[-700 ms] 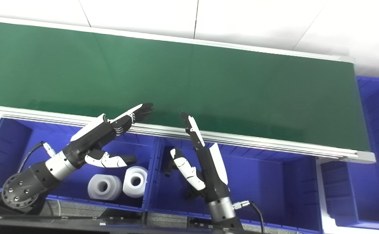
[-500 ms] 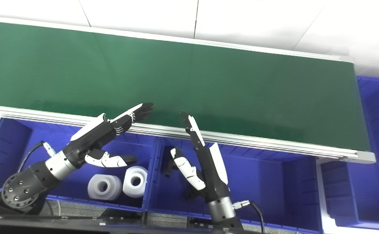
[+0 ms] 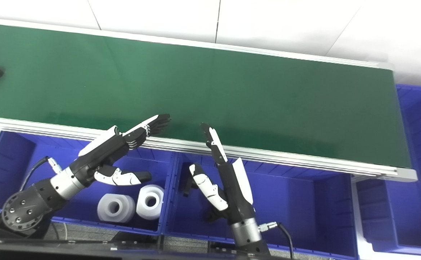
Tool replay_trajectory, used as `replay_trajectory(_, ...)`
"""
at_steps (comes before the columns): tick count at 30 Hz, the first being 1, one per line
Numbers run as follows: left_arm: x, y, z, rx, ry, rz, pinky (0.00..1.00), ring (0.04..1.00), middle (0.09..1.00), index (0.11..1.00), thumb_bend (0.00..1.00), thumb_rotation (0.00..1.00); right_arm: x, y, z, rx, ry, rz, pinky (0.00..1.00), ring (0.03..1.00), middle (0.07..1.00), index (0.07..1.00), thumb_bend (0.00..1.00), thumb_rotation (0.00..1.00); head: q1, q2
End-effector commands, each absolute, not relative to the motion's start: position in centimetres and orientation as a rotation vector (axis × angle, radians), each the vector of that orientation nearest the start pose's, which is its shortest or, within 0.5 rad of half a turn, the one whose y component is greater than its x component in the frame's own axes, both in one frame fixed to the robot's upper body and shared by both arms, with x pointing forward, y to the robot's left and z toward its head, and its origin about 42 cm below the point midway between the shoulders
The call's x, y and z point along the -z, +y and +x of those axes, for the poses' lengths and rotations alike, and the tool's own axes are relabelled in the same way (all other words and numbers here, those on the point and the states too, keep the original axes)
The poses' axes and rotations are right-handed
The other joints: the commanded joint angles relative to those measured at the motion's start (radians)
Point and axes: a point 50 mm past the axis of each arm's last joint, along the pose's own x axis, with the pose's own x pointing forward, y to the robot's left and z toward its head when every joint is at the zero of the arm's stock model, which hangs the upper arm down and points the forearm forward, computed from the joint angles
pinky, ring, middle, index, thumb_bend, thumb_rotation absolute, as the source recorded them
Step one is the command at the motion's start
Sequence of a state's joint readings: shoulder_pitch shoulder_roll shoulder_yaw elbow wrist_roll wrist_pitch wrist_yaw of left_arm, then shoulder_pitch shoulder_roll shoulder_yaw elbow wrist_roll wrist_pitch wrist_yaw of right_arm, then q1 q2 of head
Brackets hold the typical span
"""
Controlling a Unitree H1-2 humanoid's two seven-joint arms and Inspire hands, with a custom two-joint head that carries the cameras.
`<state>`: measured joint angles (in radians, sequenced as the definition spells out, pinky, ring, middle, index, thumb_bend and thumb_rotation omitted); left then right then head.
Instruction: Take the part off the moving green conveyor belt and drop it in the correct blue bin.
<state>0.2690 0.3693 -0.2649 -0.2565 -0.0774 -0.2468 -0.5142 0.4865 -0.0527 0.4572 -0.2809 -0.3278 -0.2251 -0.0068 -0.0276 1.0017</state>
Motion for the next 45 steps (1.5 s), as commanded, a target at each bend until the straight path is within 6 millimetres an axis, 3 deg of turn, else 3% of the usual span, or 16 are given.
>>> replay_trajectory(1,-12.1,23.0,17.1,0.804,-0.181,0.239,0.97,1.0,1.0,1.0,0.36,0.43,-10.8,-11.8,10.9,-0.359,-0.155,-0.151,0.95,0.979,0.992,0.972,0.4,0.93,0.0,0.0)
replay_trajectory(22,-12.1,23.1,17.1,0.803,-0.175,0.23,0.97,1.0,1.0,1.0,0.37,0.42,-10.8,-11.7,10.8,-0.357,-0.156,-0.147,0.94,0.979,0.993,0.973,0.39,0.92,-0.002,0.004)
replay_trajectory(32,-11.7,22.9,17.1,0.805,-0.181,0.227,0.97,1.0,1.0,1.0,0.37,0.42,-10.4,-11.9,10.7,-0.362,-0.15,-0.147,0.95,0.98,0.994,0.972,0.39,0.91,0.03,-0.025)
replay_trajectory(40,-9.8,22.2,16.2,0.809,-0.178,0.231,0.97,1.0,1.0,1.0,0.37,0.4,-8.6,-12.7,9.9,-0.373,-0.143,-0.146,0.95,0.984,0.998,0.981,0.38,0.93,0.133,-0.182)
replay_trajectory(41,-9.5,22.1,16.1,0.809,-0.177,0.232,0.97,1.0,1.0,1.0,0.37,0.4,-8.3,-12.9,9.7,-0.374,-0.143,-0.145,0.95,0.985,0.999,0.981,0.38,0.93,0.155,-0.22)
replay_trajectory(42,-9.3,22.0,16.0,0.808,-0.177,0.233,0.97,1.0,1.0,1.0,0.37,0.4,-8.1,-12.9,9.7,-0.375,-0.144,-0.144,0.95,0.986,0.999,0.981,0.37,0.92,0.155,-0.22)
replay_trajectory(43,-8.9,21.8,15.8,0.807,-0.177,0.232,0.97,1.0,1.0,1.0,0.38,0.4,-7.9,-13.1,9.4,-0.375,-0.141,-0.146,0.95,0.987,0.999,0.981,0.37,0.92,0.185,-0.273)
replay_trajectory(45,-8.3,21.6,15.5,0.803,-0.172,0.237,0.98,1.0,1.0,0.998,0.39,0.38,-7.3,-13.4,9.1,-0.375,-0.133,-0.146,0.96,0.989,1.0,0.982,0.34,0.89,0.198,-0.327)
